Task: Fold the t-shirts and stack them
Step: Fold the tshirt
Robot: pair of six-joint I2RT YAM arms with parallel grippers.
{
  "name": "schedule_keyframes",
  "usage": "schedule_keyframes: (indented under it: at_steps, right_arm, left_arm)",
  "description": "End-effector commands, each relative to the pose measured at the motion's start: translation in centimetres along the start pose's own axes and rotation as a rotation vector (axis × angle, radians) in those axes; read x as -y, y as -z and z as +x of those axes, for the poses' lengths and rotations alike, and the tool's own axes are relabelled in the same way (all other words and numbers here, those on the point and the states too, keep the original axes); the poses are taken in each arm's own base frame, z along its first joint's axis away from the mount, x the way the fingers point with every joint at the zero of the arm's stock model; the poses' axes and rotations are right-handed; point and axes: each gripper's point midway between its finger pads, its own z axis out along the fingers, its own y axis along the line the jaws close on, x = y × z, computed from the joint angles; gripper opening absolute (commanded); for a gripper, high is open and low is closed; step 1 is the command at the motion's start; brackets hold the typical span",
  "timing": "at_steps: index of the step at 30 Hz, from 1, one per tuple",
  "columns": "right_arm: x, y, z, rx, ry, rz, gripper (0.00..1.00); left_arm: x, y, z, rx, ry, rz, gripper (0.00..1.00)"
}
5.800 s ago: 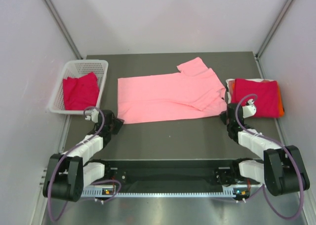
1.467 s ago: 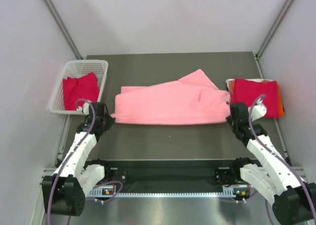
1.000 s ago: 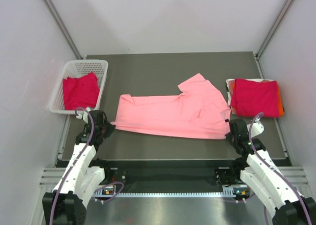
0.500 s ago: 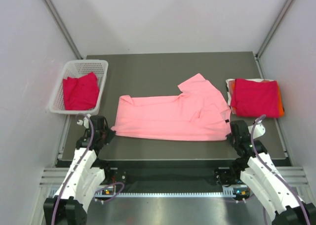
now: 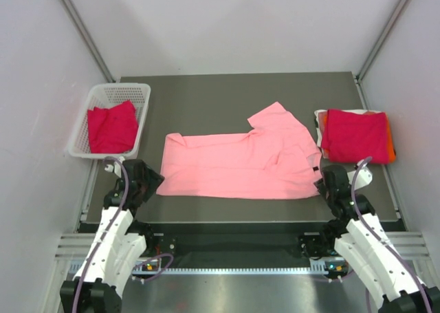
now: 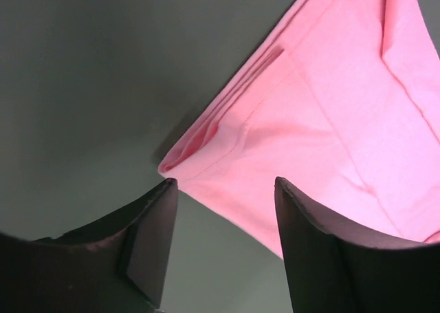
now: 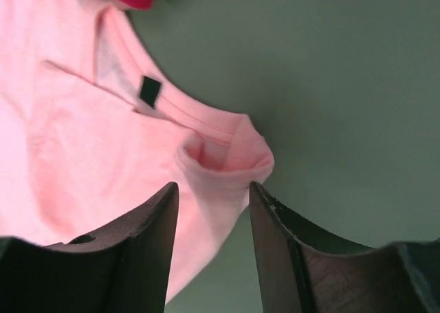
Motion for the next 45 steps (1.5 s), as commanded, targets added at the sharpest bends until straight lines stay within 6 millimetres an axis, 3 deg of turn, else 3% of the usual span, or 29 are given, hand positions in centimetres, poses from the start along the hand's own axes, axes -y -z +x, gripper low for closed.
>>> schedule_keyframes:
  at_steps: [1, 2, 4, 6, 8, 9, 10, 11, 12, 16, 18, 20, 24, 25, 26, 28, 29, 30, 31, 32, 34, 35, 37, 38, 40, 45]
  right_arm:
    - [-4.5, 1.8, -4.4, 0.112, 0.026, -0.126, 0.45]
    - [-5.8, 2.5, -5.6, 0.135, 0.067, -0.157, 0.45]
    - [-8.1, 2.8, -6.5, 0.146, 0.136, -0.213, 0.45]
    - [-10.7, 3.3, -8.0, 0.170, 0.232, -0.264, 0.45]
    - [-13.8, 3.5, -8.8, 0.174, 0.342, -0.330, 0.45]
    - [-14.9, 3.4, -8.9, 0.167, 0.381, -0.353, 0.46]
    - [-15.8, 3.3, -9.1, 0.167, 0.410, -0.367, 0.46]
    - [-17.6, 2.8, -9.5, 0.156, 0.456, -0.376, 0.45]
    - [-18.5, 2.5, -9.6, 0.151, 0.480, -0.377, 0.45]
    - [-22.7, 0.3, -10.8, 0.128, 0.572, -0.351, 0.44]
    - [-25.3, -1.5, -11.1, 0.105, 0.600, -0.346, 0.44]
    - [-28.1, -3.3, -11.0, 0.062, 0.633, -0.367, 0.46]
    - [-30.7, -7.1, -11.0, -0.017, 0.681, -0.328, 0.47]
    - [-32.4, -7.1, -12.2, 0.005, 0.680, -0.349, 0.48]
    - [-32.1, -9.0, -10.9, -0.046, 0.701, -0.331, 0.49]
    - [-33.4, -9.9, -11.6, -0.034, 0.694, -0.340, 0.56]
    - [-33.4, -11.2, -10.8, -0.056, 0.706, -0.333, 0.59]
    - [-33.5, -11.8, -10.8, -0.059, 0.704, -0.328, 0.65]
    - [-34.3, -12.0, -11.2, -0.046, 0.699, -0.336, 0.83]
    - [-34.1, -13.5, -10.6, -0.061, 0.705, -0.315, 0.88]
    - [-35.1, -14.1, -11.3, -0.048, 0.698, -0.310, 0.88]
    - [-34.7, -15.7, -10.6, -0.062, 0.708, -0.285, 0.86]
    - [-35.6, -16.4, -11.3, -0.046, 0.701, -0.280, 0.77]
    - [-35.3, -17.9, -10.4, -0.067, 0.710, -0.259, 0.75]
    - [-36.3, -18.4, -10.9, -0.054, 0.706, -0.270, 0.75]
    - [-36.9, -21.3, -9.2, -0.075, 0.716, -0.283, 0.71]
  left_arm:
    - [2.7, 1.8, -3.6, 0.092, -0.017, 0.036, 0.64]
    - [2.4, 1.9, -3.9, 0.092, -0.036, 0.006, 0.66]
    - [3.9, 2.8, -5.5, 0.130, -0.057, 0.029, 0.70]
    - [6.8, 3.2, -6.4, 0.132, -0.124, 0.131, 0.70]
    - [8.7, 2.7, -6.1, 0.076, -0.183, 0.198, 0.70]
    - [11.0, 3.0, -6.8, 0.088, -0.203, 0.274, 0.70]
    - [11.8, 2.8, -7.0, 0.079, -0.218, 0.294, 0.70]
    - [12.2, 1.7, -6.5, 0.032, -0.247, 0.285, 0.69]
    - [13.6, 1.7, -7.5, 0.046, -0.260, 0.302, 0.68]
    - [15.1, -1.6, -8.1, -0.004, -0.302, 0.242, 0.66]
    - [16.2, -2.2, -8.6, -0.003, -0.309, 0.258, 0.66]
    - [16.7, -3.5, -8.6, -0.015, -0.315, 0.256, 0.66]
    - [17.8, -5.0, -9.3, -0.016, -0.332, 0.245, 0.68]
    - [17.7, -5.7, -9.2, -0.024, -0.330, 0.235, 0.69]
    - [18.1, -6.0, -9.4, -0.011, -0.330, 0.247, 0.70]
    - [18.0, -6.8, -9.1, -0.018, -0.323, 0.248, 0.72]
    - [18.3, -7.1, -9.2, -0.010, -0.319, 0.258, 0.73]
    - [18.3, -7.4, -9.1, -0.012, -0.320, 0.263, 0.80]
    - [18.2, -7.8, -9.0, -0.013, -0.321, 0.260, 0.82]
    - [18.2, -8.0, -9.0, -0.011, -0.323, 0.261, 0.82]
    - [18.3, -8.6, -9.2, -0.002, -0.328, 0.258, 0.83]
    - [18.3, -8.8, -9.3, 0.003, -0.329, 0.253, 0.83]
    - [18.3, -9.2, -9.5, 0.011, -0.334, 0.250, 0.82]
    - [18.3, -9.3, -9.4, 0.010, -0.331, 0.250, 0.82]
    - [18.6, -9.6, -9.5, 0.016, -0.321, 0.263, 0.82]
    - [18.8, -10.1, -8.3, -0.008, -0.310, 0.297, 0.81]
